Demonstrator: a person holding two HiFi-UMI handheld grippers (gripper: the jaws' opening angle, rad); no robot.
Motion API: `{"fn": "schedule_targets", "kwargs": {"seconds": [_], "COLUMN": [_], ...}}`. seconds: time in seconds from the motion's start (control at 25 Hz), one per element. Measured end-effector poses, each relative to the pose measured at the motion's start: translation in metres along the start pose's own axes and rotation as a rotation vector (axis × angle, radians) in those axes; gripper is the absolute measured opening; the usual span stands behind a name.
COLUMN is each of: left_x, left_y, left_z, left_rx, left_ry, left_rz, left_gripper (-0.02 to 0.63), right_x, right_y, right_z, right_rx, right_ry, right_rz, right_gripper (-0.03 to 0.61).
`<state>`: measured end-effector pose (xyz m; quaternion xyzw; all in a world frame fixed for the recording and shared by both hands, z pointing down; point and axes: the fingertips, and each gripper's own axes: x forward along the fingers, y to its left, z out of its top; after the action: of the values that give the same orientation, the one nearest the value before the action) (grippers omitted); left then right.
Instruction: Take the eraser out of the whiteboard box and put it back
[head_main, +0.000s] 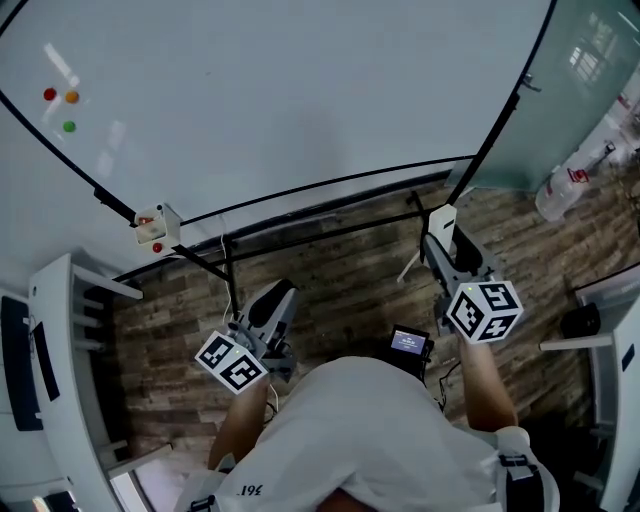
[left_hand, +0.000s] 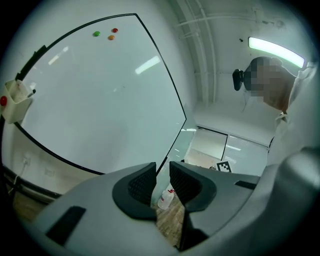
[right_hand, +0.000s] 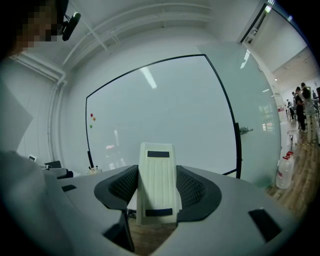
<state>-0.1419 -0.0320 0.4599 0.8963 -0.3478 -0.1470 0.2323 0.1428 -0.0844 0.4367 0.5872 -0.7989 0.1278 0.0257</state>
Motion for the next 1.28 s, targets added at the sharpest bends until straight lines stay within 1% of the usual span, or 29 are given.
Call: {"fn": "schedule_targets", "kwargs": {"seconds": [0.2, 0.52, 0.68, 0.92, 1.28], "left_x": [0.019, 0.044, 0.047, 0.052, 0.058], "left_y": [-0.004, -0.02, -0.023, -0.032, -0.035], "left_z": [-0.009, -0.035, -0.041, -0.05, -0.059], "left_rx": [-0.02, -0.053, -0.058, -0.057, -0.067], "left_ry": [0.012, 0.046, 0.059, 0.065, 0.085], "left_rz": [0.018, 0.028, 0.04, 0.046, 0.052], "left_gripper": [0.091, 0.091, 0.091, 0.091, 0.091], "right_x": [0.007, 0.006, 0.005, 0.003, 0.003], "right_y": [-0.013, -0.038, -0.045, -0.048, -0.053], "right_z": [-0.015, -0.029, -0.031, -0.032, -0.04], "right_rx": [0.012, 0.035, 0.052, 0.016, 0.01], "right_ry": [0.07, 0.116, 0.117, 0.113, 0.128], "right_rz": [0.03, 0.053, 0.054, 0.056, 0.062], "right_gripper": [0.255, 0.254, 0.253, 0.253, 0.253]}}
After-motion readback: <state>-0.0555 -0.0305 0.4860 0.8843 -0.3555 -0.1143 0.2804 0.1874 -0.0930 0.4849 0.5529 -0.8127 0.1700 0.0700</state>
